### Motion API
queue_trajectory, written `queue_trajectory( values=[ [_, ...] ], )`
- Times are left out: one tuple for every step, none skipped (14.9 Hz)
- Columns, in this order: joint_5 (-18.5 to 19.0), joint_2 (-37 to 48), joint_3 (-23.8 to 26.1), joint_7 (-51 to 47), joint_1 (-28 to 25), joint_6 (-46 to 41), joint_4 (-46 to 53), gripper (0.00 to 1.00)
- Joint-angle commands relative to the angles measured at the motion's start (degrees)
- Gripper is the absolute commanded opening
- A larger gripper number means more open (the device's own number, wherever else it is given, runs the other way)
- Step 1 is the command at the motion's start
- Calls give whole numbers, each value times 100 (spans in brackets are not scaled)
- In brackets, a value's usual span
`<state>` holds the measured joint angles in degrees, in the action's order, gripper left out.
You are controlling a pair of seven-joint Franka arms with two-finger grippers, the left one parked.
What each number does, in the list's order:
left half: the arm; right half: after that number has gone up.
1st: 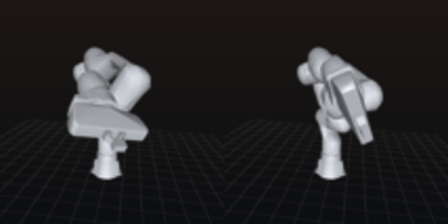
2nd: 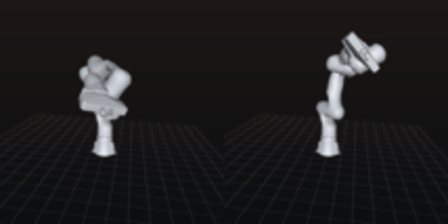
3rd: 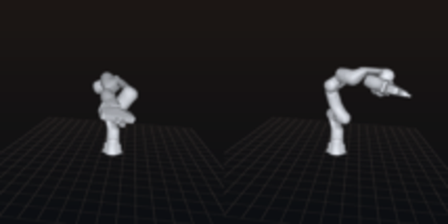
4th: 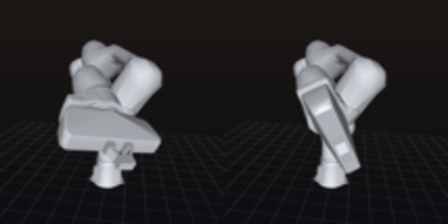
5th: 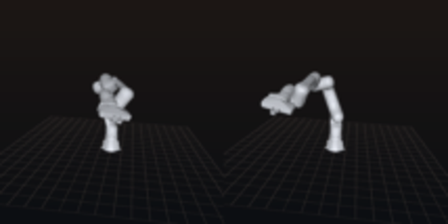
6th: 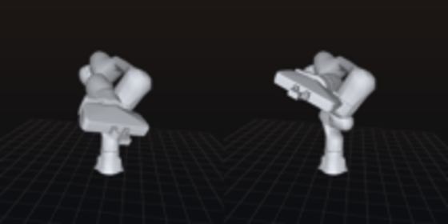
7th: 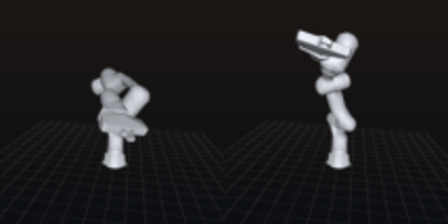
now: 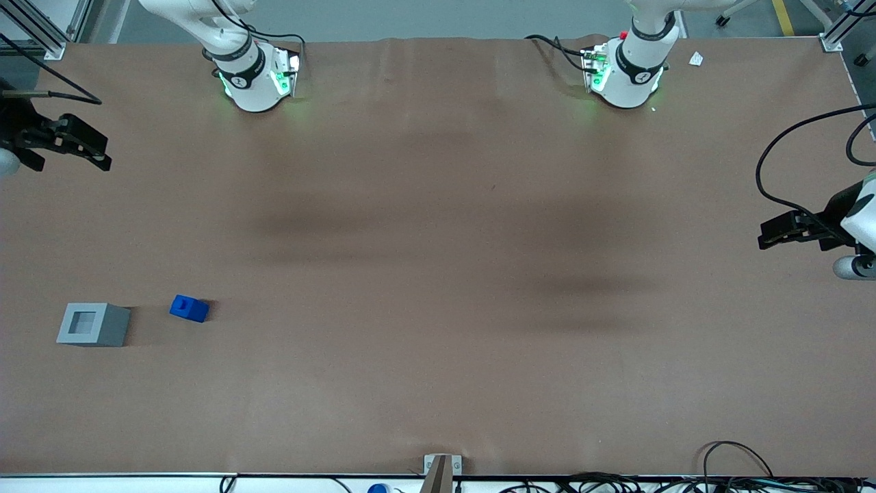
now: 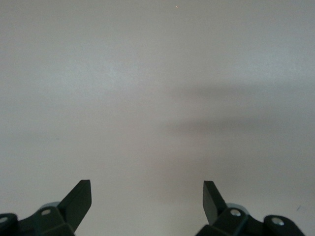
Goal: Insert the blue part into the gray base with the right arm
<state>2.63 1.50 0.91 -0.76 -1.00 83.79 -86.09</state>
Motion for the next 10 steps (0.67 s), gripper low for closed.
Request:
queue_trajectory(
  values=[
    [45,-53,15,32,56,-74,110,100],
    [10,-53,15,32,108,-74,110,100],
    [1,-62,15,41,144,-65,110,100],
    [-8,-62,15,24,161,-65,110,100],
    [-17,-62,6,23,196,-91,58,100],
    [-26,-62,15,23,284,-91,31,100],
    [-26,-70,6,41,380,-117,22,100],
    [-26,-123,15,50,459,-126,5,100],
    [-26,-132,6,67,478,-161,-21,100],
    [-26,-141,6,59,487,-214,-13,100]
  ],
)
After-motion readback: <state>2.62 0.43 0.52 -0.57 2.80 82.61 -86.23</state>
